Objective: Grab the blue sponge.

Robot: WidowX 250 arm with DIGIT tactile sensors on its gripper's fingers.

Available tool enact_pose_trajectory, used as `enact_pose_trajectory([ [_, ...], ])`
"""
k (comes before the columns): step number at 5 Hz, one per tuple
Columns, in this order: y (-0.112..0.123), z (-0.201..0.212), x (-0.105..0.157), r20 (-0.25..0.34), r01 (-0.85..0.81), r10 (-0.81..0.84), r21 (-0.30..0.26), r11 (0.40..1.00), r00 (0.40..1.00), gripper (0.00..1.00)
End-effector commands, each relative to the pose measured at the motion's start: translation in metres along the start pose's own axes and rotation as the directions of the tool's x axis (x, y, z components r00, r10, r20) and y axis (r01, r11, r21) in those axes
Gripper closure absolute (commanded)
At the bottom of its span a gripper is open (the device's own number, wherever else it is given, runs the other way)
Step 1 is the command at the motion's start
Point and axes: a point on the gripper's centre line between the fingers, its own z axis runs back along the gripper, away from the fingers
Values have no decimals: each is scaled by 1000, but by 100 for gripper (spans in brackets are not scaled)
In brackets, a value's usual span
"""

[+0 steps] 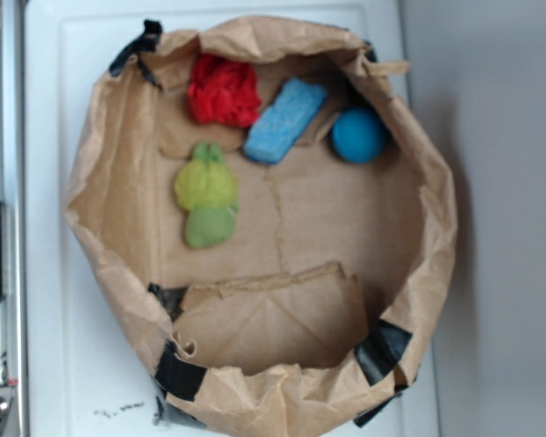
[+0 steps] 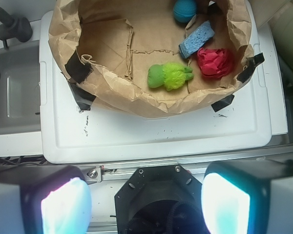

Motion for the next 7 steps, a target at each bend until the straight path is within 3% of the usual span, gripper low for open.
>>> enact_pose_trajectory([
  [1, 0, 0, 0, 0, 0, 0, 0, 1000, 1000, 0],
  [3, -1, -32, 86, 75, -125, 126, -16, 992, 989, 0],
  [4, 24, -46, 95, 88, -281, 278, 23, 960, 957, 0],
  [7, 24, -46, 95, 88, -281, 278, 23, 960, 957, 0],
])
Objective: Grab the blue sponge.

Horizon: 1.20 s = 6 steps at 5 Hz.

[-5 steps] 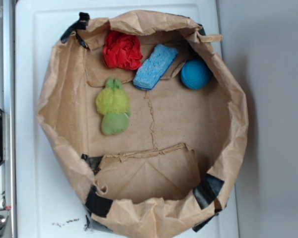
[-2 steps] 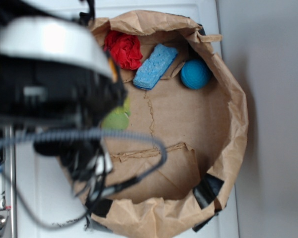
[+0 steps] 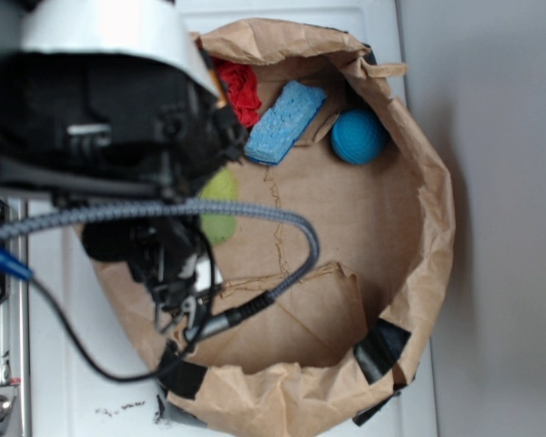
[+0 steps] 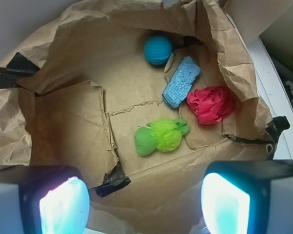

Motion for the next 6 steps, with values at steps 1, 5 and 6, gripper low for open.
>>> enact_pose_trajectory([
  [1, 13, -35, 22, 63, -77, 77, 8, 997, 995, 0],
  [5, 43, -117, 72, 188, -215, 211, -1, 977, 959, 0],
  [6, 44, -113, 66, 252, -132, 132, -16, 991, 959, 0],
])
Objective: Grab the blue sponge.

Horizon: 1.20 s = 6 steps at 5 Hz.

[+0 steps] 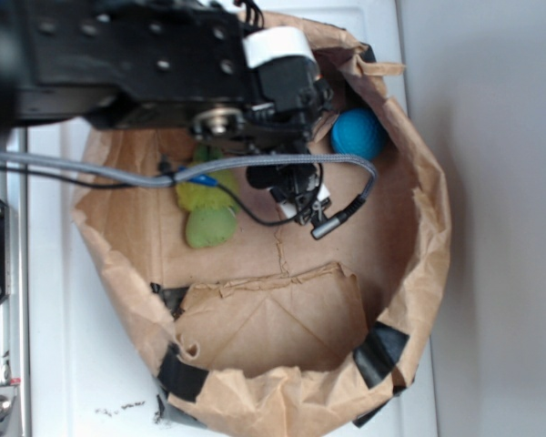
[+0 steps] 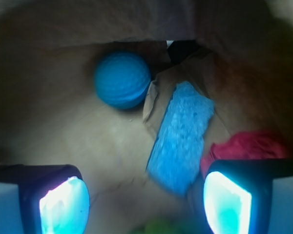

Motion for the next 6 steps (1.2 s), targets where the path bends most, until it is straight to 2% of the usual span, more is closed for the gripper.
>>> enact_pose_trajectory([
  [1, 19, 5, 17, 111, 95, -91, -32, 995, 990, 0],
  [2, 24, -9, 26, 94, 116, -113, -29, 993, 989, 0],
  [3, 22, -17, 31, 75, 102, -102, 2, 995, 992, 0],
  [4, 16, -17, 34, 26, 104, -104, 17, 994, 994, 0],
  [6, 12, -39, 32, 57, 114, -118, 74, 991, 991, 0],
])
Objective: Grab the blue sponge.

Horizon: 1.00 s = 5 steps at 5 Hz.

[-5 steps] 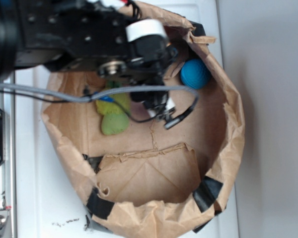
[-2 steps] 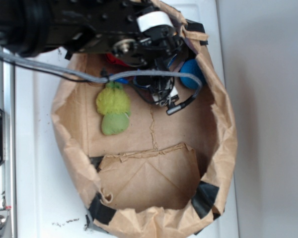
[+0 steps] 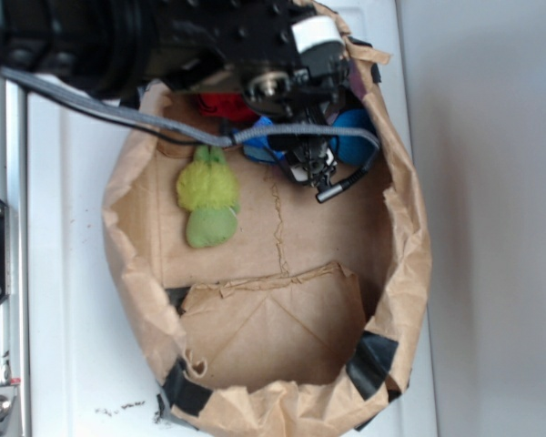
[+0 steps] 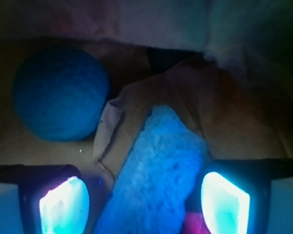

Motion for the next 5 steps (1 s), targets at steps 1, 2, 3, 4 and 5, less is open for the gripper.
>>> enact_pose_trajectory([
  [1, -1, -4, 15, 109, -36, 31, 47, 998, 994, 100],
  [2, 0, -4, 13, 153, -67, 58, 51, 996, 986, 100],
  [3, 0, 1, 15, 203, -114, 100, 55, 992, 974, 100],
  [4, -2, 20, 13, 159, -98, 96, 6, 995, 983, 100],
  [5, -4, 66, 12, 73, -98, 103, -67, 993, 992, 100],
])
